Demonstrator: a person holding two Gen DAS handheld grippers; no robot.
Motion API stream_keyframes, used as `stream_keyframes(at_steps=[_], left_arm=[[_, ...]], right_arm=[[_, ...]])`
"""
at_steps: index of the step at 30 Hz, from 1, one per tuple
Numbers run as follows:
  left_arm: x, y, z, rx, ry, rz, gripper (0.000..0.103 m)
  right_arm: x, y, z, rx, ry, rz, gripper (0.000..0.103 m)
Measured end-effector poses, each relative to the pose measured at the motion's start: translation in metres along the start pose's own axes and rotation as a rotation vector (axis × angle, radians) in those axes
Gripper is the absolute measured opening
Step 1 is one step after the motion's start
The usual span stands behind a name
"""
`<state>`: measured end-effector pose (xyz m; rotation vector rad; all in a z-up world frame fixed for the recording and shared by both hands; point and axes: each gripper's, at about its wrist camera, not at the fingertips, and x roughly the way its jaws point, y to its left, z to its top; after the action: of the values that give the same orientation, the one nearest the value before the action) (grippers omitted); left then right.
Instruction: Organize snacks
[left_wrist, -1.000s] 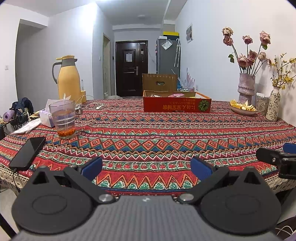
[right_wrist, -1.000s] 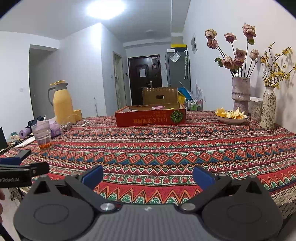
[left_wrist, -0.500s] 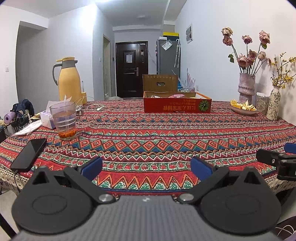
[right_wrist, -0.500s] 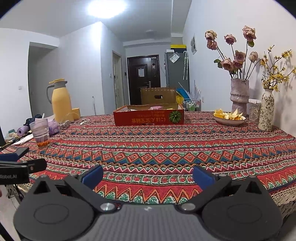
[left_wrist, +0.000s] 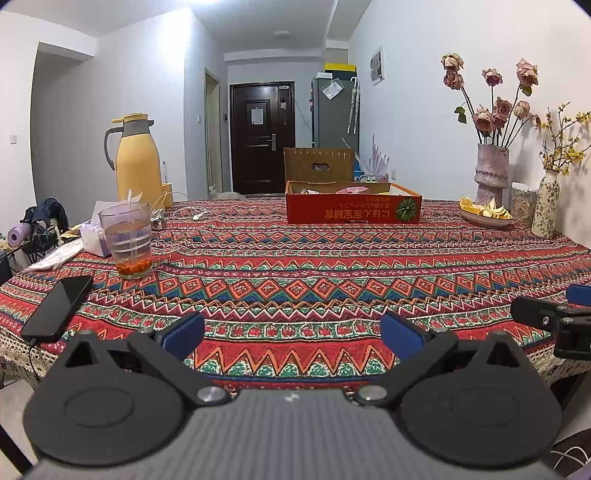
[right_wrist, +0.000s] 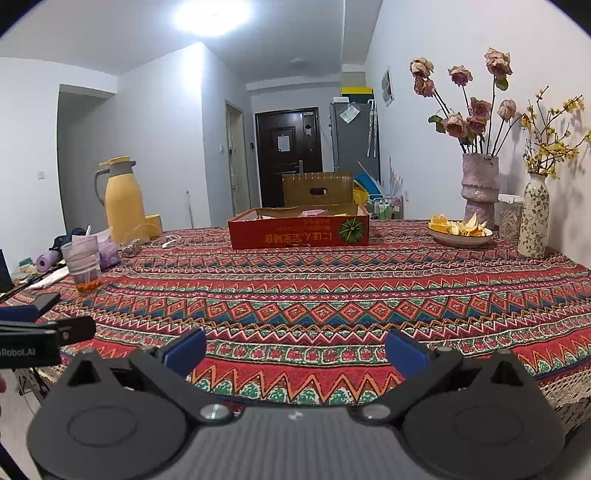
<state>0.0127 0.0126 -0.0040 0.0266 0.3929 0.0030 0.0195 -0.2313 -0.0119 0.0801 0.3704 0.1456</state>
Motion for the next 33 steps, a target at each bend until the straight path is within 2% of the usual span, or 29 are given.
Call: stream_keyframes(at_steps=[33], left_arm=[[0.0001,0.0006,-0.0005,0.008,0.002,-0.005,0.103]], right_arm=[[-0.0006,0.001,-0.0008,-0.02,0.004,0.003,0.103]])
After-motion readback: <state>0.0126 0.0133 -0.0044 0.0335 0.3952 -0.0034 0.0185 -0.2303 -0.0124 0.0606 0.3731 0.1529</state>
